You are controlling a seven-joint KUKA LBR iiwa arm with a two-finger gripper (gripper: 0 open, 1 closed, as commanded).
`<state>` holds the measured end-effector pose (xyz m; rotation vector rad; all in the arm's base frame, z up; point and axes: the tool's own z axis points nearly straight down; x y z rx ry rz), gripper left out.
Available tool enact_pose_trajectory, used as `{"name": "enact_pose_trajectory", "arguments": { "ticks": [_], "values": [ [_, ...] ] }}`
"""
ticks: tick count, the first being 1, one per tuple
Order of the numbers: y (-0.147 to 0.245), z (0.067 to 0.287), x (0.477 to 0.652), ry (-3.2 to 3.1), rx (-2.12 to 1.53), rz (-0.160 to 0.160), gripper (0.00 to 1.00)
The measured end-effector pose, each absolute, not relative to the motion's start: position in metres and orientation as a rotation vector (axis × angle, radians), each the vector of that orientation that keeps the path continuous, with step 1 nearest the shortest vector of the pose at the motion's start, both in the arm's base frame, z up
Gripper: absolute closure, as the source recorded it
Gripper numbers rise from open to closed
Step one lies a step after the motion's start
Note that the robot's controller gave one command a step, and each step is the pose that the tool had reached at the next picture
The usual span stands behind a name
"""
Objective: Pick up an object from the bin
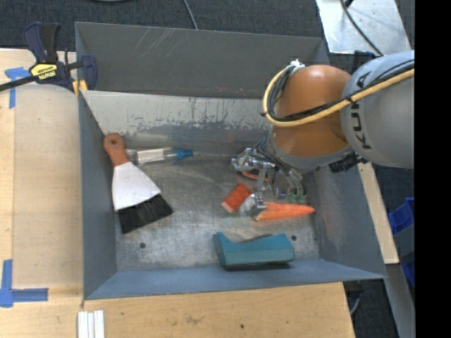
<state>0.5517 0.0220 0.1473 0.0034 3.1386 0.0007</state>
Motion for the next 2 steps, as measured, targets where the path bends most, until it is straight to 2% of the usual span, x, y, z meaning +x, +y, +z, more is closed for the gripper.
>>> {"name": "enact_pose_trajectory", "arguments": {
  "ticks": [1,2],
  "values": [
    [0.022,0.147,0.552,3.139,0.004,0.001,0.0],
    [-0.022,0.079,0.56,3.127,-0.019,0.001,1.0]
  ]
}}
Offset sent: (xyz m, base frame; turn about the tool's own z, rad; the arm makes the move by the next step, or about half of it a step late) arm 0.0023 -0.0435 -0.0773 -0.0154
